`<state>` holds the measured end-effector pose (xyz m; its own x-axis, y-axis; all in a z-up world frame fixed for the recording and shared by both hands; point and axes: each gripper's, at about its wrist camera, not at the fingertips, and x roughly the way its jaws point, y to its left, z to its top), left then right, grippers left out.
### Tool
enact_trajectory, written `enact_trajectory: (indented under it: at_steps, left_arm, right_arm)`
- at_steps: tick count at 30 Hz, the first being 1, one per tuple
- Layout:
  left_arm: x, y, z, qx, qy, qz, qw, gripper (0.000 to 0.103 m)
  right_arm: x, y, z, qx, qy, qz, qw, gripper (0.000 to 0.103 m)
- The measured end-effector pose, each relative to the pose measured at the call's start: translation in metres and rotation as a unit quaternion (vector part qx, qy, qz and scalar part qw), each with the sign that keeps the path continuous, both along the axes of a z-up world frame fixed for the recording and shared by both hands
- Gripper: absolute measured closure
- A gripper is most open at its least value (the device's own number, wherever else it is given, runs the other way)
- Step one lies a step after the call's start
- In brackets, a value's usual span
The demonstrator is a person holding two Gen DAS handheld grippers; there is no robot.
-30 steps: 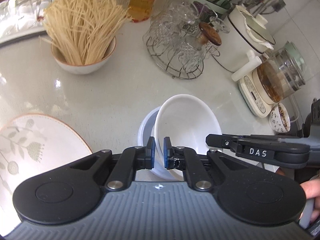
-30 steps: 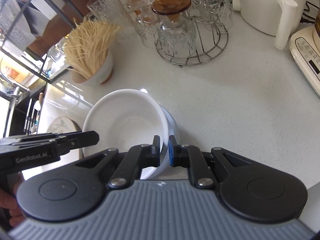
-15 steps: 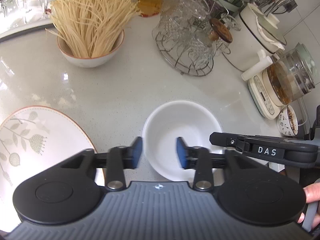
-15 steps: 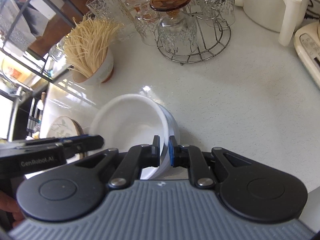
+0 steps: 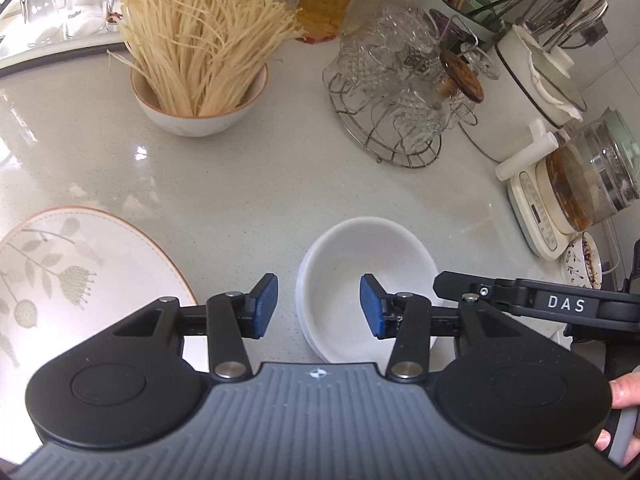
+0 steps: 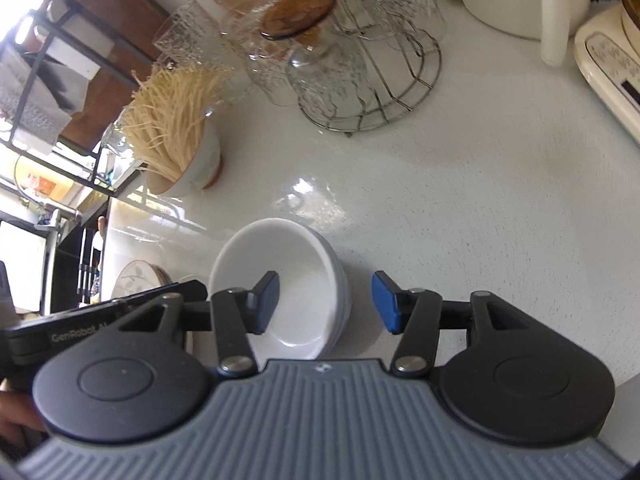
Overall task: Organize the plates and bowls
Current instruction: 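Close both grippers on the rim of the nested bowl stack, then lift the bowl stack with both grippers and carry it over the floral plates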
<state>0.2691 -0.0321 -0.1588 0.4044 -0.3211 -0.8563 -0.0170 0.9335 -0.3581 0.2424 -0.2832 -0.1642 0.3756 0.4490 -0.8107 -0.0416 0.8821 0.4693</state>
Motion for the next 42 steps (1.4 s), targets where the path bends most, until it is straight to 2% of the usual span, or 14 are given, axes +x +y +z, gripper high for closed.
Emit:
enact_trajectory:
  at_steps: [8, 12, 17, 21, 27, 29, 35, 38, 42]
  left_arm:
    - [0.0, -0.011, -0.018, -0.001, 0.018, 0.015, 0.9997, 0.052]
    - [0.005, -0.017, -0.026, 0.004, 0.027, 0.009, 0.9996, 0.053]
    - [0.01, -0.022, -0.032, 0.009, 0.032, 0.01, 0.9994, 0.054]
    - [0.011, -0.024, -0.035, -0.001, 0.03, 0.013, 0.9995, 0.057]
    - [0.011, -0.029, -0.038, 0.003, 0.03, 0.013, 0.9994, 0.072]
    - [0.011, -0.029, -0.037, 0.001, 0.028, 0.014, 0.9995, 0.084]
    - [0.01, -0.029, -0.037, -0.029, 0.032, 0.006, 0.9991, 0.088]
    - [0.01, -0.032, -0.031, -0.024, 0.021, -0.012, 0.9994, 0.088]
    - [0.011, -0.029, -0.022, -0.038, 0.013, -0.02, 0.999, 0.088]
  right_arm:
    - [0.001, -0.002, -0.025, 0.044, 0.035, 0.009, 0.998, 0.05]
    - [0.005, -0.001, -0.035, 0.044, 0.049, 0.016, 0.998, 0.066]
    - [0.009, -0.002, -0.049, 0.051, 0.067, 0.022, 0.996, 0.067]
    - [0.008, -0.006, -0.054, 0.066, 0.068, 0.026, 0.995, 0.074]
    - [0.006, -0.015, -0.055, 0.08, 0.062, 0.018, 0.995, 0.078]
    - [0.005, -0.018, -0.054, 0.077, 0.058, 0.018, 0.995, 0.079]
    - [0.005, -0.028, -0.048, 0.064, 0.048, 0.008, 0.997, 0.081]
    - [0.003, -0.033, -0.045, 0.066, 0.045, -0.006, 0.997, 0.081]
    - [-0.003, -0.036, -0.039, 0.07, 0.039, -0.016, 0.997, 0.081]
